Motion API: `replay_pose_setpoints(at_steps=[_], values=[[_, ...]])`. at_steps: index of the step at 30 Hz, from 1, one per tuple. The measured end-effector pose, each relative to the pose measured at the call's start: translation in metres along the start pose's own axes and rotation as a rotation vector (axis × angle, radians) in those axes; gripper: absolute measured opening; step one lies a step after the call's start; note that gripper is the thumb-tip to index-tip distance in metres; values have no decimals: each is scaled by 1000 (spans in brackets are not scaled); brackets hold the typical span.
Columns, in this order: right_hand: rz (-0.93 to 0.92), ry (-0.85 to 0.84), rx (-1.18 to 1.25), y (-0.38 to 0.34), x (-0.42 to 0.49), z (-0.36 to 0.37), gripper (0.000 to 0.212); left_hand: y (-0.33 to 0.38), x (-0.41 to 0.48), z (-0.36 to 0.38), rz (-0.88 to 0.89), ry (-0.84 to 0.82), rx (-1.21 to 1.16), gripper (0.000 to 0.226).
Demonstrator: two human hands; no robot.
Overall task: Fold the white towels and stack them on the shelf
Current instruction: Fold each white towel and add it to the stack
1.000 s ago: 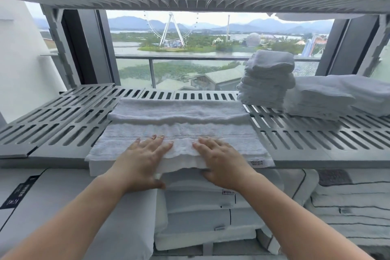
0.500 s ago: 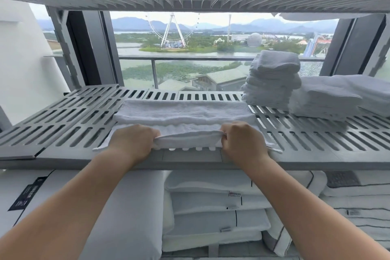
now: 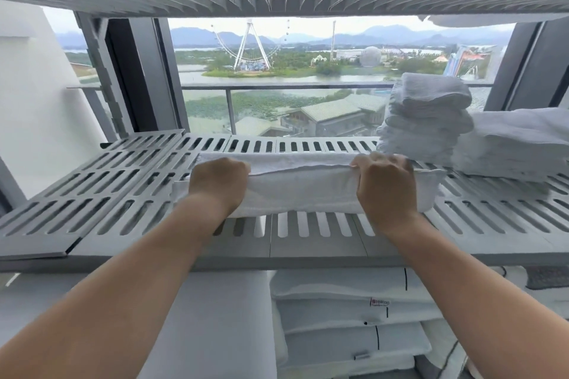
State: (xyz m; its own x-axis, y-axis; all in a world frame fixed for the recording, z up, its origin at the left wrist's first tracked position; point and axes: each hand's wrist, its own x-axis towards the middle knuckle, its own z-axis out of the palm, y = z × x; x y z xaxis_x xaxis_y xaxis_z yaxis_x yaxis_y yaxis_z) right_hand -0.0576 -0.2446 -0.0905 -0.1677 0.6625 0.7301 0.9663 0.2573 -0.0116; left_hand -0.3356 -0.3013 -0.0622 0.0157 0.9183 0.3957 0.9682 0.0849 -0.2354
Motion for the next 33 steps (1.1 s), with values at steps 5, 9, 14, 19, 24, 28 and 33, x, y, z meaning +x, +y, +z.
replay_pose_setpoints(at_steps=[5,9,14,19,24,28,33], values=[[-28,167,24,4,36,18,26,-14,39,-2,32,117,39,25],[-60,183,52,8,79,46,22,-25,83,1,14,166,57,26],[-71,13,118,15,113,96,25,-24,117,32,-62,45,62,28],[-70,-379,157,20,115,148,32,-25,123,85,-158,-149,-5,28],[-50,-482,295,28,126,158,25,-39,133,99,-154,-57,-124,21],[-10,-352,256,26,124,163,21,-45,136,100,-178,173,-66,21],[55,-420,168,23,121,161,31,-10,135,88,-139,165,-119,20]])
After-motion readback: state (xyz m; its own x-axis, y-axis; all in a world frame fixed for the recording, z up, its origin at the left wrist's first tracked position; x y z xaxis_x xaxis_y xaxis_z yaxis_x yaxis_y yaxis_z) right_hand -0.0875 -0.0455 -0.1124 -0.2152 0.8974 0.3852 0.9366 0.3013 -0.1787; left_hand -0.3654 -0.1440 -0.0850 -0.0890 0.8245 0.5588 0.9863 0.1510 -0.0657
